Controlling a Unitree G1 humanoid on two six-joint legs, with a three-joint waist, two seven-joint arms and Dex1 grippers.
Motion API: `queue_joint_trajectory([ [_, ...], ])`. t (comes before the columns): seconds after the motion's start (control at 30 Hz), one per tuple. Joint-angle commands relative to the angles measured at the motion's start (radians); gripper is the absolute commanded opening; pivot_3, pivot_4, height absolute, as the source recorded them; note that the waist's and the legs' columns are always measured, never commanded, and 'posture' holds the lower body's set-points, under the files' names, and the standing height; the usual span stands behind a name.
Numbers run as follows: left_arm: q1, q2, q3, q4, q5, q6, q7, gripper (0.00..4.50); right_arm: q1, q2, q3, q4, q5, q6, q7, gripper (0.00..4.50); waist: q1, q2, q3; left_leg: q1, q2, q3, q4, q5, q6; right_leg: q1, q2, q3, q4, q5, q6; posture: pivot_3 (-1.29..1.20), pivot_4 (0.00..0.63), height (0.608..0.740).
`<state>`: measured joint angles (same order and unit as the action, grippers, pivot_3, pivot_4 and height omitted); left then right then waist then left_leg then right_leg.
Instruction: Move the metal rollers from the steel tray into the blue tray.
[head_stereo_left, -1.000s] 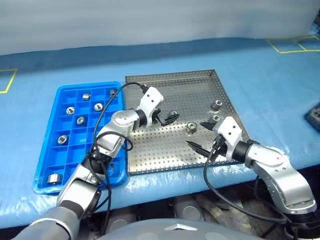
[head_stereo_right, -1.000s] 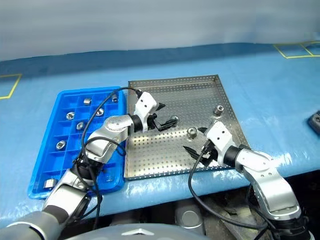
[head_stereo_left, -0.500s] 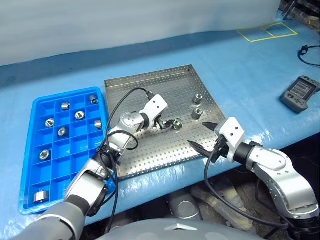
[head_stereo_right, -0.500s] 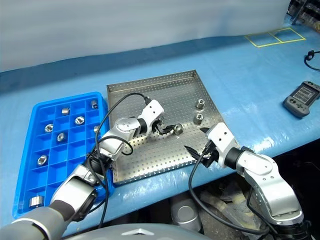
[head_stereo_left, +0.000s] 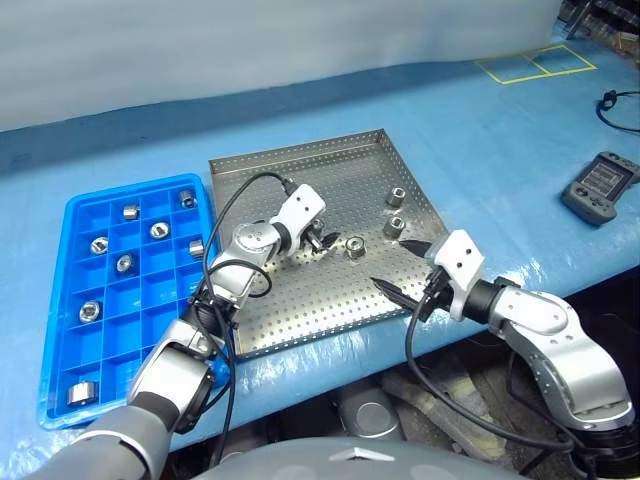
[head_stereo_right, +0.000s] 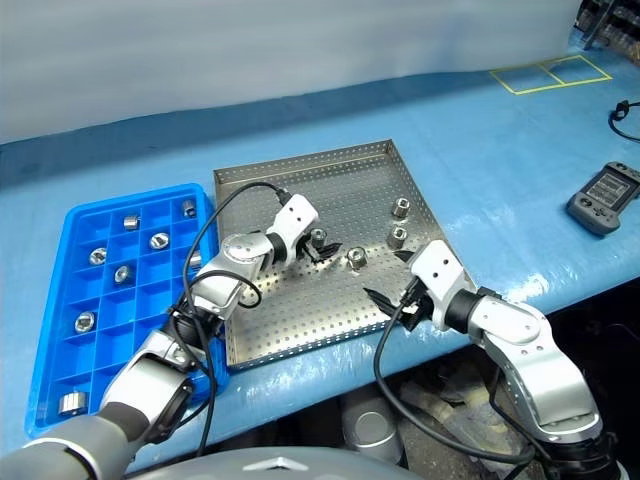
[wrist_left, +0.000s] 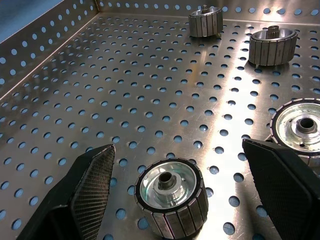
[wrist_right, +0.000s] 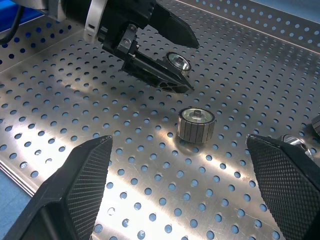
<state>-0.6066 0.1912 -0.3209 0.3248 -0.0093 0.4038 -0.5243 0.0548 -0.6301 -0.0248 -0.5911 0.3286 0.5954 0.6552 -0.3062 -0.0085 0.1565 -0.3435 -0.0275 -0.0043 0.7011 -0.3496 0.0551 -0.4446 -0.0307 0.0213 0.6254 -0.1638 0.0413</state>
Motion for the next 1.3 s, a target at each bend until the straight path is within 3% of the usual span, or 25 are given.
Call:
queue_joint_trajectory([
  [0.03,-0.014,-0.017,0.017,0.009,0.009,-0.012,0.009,4.43,-0.012,0.001,-0.006,-0.010,0.011,-0.017,0.003,4.50,0.002,0.000,0.000,0.000,0.000,0.000,0.000,0.000,0.000,0.000,0.000,0.000,0.000,0.000,0.000,-0.41,0.150,0.740],
  [0.4,-0.025,-0.023,0.030,0.092,0.060,-0.021,0.065,4.43,-0.005,0.003,-0.009,-0.010,0.011,-0.021,0.001,4.50,0.002,0.000,0.000,0.000,0.000,0.000,0.000,0.000,0.000,0.000,0.001,0.000,0.000,0.000,0.000,-0.41,0.150,0.740],
  [0.5,-0.023,-0.027,0.040,0.096,0.056,-0.022,0.071,3.88,-0.008,0.003,-0.007,-0.006,0.010,-0.024,0.003,4.50,0.001,0.000,0.000,0.000,0.000,0.000,0.000,0.000,0.000,0.000,0.000,0.000,0.000,0.000,0.000,-0.41,0.150,0.740],
  [0.6,-0.021,-0.030,0.043,0.093,0.057,-0.022,0.070,2.89,-0.012,0.004,-0.004,-0.002,0.010,-0.027,0.005,4.50,0.002,0.000,0.000,0.000,0.000,0.000,0.000,0.000,0.000,0.000,0.000,0.000,0.000,0.000,0.000,-0.41,0.150,0.740],
  [0.83,-0.015,-0.034,0.047,0.084,0.048,-0.018,0.052,2.89,-0.016,0.003,0.000,0.008,0.009,-0.036,0.007,4.50,0.002,0.000,0.000,0.000,0.000,0.000,0.000,0.000,0.000,0.000,0.000,0.000,0.000,0.000,0.000,-0.41,0.150,0.740],
  [0.97,-0.013,-0.034,0.052,0.079,0.047,-0.015,0.048,2.03,-0.015,0.002,0.002,0.009,0.009,-0.040,0.006,4.50,0.003,0.000,0.000,0.000,0.000,0.000,0.000,0.000,0.000,0.000,-0.003,0.000,0.000,0.000,0.000,-0.40,0.150,0.740],
  [1.3,-0.005,-0.029,0.060,0.066,0.047,-0.006,0.047,2.03,-0.023,0.003,0.007,0.020,0.004,-0.048,0.005,4.50,0.003,0.000,0.000,0.000,0.000,0.000,0.000,0.000,0.000,0.000,-0.004,0.000,0.000,0.000,0.000,-0.39,0.150,0.740],
])
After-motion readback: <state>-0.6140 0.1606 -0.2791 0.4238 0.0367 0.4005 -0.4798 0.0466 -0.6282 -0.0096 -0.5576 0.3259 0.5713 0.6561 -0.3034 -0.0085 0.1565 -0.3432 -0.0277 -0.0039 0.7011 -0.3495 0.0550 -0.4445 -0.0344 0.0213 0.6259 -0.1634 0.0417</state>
